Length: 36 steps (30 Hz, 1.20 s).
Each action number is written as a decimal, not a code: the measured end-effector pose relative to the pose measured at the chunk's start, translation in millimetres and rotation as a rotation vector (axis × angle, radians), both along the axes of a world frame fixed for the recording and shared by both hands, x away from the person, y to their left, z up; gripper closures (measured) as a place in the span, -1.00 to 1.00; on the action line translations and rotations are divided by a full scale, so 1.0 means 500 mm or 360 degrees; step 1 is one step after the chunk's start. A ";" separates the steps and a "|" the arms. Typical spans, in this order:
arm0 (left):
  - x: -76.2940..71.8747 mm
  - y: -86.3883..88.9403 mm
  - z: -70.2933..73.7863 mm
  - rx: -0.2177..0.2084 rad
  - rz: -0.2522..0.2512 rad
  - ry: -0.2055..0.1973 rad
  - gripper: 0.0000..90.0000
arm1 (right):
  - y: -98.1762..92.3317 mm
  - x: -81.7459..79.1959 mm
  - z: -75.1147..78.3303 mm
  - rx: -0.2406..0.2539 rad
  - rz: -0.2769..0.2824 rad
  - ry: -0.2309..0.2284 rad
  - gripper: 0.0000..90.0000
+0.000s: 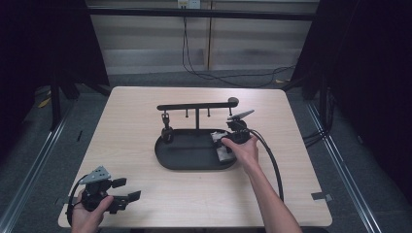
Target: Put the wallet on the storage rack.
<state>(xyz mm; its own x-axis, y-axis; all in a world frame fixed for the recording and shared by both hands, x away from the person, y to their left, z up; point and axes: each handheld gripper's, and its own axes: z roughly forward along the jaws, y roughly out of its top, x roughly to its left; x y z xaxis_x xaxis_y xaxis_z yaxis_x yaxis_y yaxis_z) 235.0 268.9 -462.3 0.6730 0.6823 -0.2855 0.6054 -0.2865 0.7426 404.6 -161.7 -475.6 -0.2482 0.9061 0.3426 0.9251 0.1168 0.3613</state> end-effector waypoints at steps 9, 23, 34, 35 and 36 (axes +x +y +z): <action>0.000 0.001 0.000 -0.0004 0.0011 -0.0003 -0.58 | -0.004 -0.013 0.008 0.0025 0.0007 -0.0086 -0.53; 0.007 0.009 -0.003 -0.0029 0.0083 0.0043 -0.58 | -0.049 -0.064 0.052 0.0115 0.0032 -0.0291 -0.63; 0.010 0.014 -0.005 -0.0025 0.0116 0.0039 -0.58 | -0.110 -0.112 0.065 0.0176 0.0002 -0.0415 -0.54; 0.010 0.015 -0.005 -0.0024 0.0121 0.0039 -0.58 | -0.117 -0.117 0.064 0.0185 -0.0003 -0.0425 -0.54; 0.011 0.015 -0.005 -0.0024 0.0121 0.0038 -0.58 | -0.123 -0.123 0.065 0.0188 -0.0007 -0.0436 -0.54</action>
<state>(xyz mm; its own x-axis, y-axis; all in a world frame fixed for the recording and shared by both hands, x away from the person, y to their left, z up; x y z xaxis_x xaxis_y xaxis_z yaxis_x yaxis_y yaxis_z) 240.3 276.6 -464.7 0.6123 0.7267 -0.3114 0.6425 -0.2279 0.7316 343.2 -223.3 -443.3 -0.3419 0.8652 0.3668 0.7917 0.0549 0.6084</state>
